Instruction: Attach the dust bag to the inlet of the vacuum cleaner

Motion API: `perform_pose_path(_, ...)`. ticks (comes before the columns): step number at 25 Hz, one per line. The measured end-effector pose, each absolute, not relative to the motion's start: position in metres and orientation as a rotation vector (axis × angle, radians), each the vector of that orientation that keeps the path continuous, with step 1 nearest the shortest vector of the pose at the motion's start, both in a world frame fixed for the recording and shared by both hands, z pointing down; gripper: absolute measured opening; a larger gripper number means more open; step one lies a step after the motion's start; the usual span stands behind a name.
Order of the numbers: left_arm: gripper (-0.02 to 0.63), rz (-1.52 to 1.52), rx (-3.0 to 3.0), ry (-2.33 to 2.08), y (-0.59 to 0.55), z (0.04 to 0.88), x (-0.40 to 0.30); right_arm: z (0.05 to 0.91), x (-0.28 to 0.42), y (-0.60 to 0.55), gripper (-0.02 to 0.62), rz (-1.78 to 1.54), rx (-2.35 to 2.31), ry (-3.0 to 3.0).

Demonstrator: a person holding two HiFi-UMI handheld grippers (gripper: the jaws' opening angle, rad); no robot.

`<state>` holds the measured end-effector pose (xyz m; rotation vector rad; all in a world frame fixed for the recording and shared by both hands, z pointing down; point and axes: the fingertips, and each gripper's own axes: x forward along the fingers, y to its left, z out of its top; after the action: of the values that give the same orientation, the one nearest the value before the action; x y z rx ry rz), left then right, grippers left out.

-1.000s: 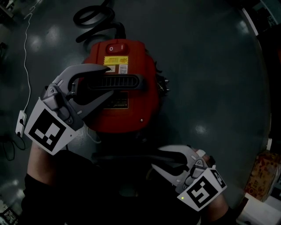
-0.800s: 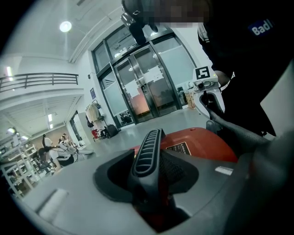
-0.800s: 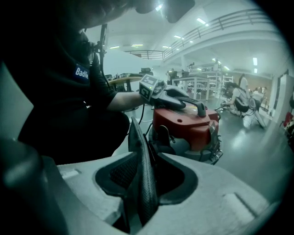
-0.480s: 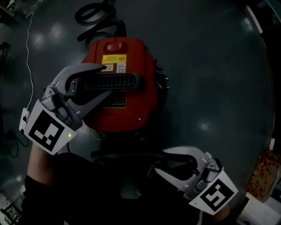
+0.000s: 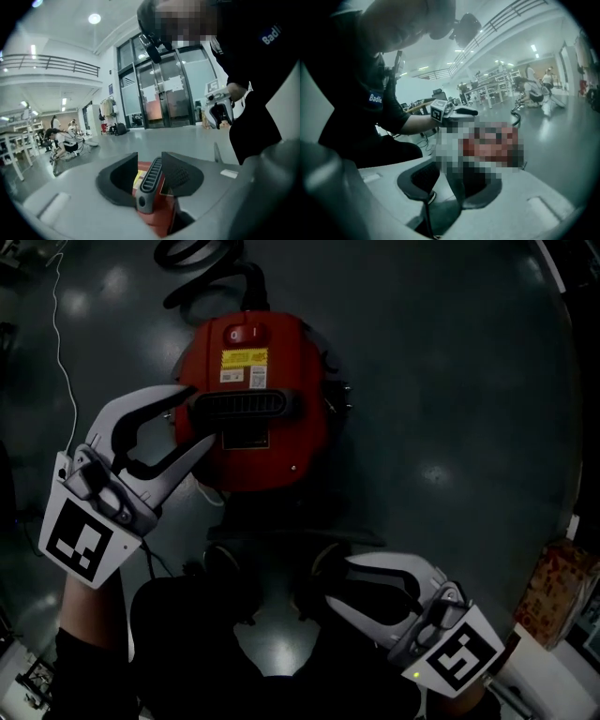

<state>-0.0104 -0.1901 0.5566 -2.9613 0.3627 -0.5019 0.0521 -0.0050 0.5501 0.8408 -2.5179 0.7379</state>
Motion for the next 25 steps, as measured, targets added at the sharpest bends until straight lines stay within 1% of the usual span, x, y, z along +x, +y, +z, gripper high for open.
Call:
perform_pose_path(3, 0.163, -0.45, -3.034, 0.435, -0.177, 0.512, -0.019, 0.515, 0.048, 0.002, 0.137, 0.799, 0.864, -2.504)
perform_pose_path(7, 0.152, -0.458, -3.054, 0.462, -0.158, 0.456, -0.033, 0.458, 0.037, 0.008, 0.135, 0.856, 0.888, -2.524)
perform_pose_path(14, 0.147, -0.48, -3.095, 0.5, -0.121, 0.358, -0.05, 0.364, 0.023, 0.028, 0.13, 0.826, 0.883, -2.536)
perform_pose_path(20, 0.146, -0.422, -3.117, 0.591, -0.092, 0.258, -0.053, 0.317, 0.029, 0.059, 0.13, 0.815, 0.841, -2.434)
perform_pose_path(25, 0.142, -0.341, -3.105, 0.705, -0.064, 0.169, -0.044, 0.272, 0.034, 0.079, 0.13, 0.813, 0.831, -2.483)
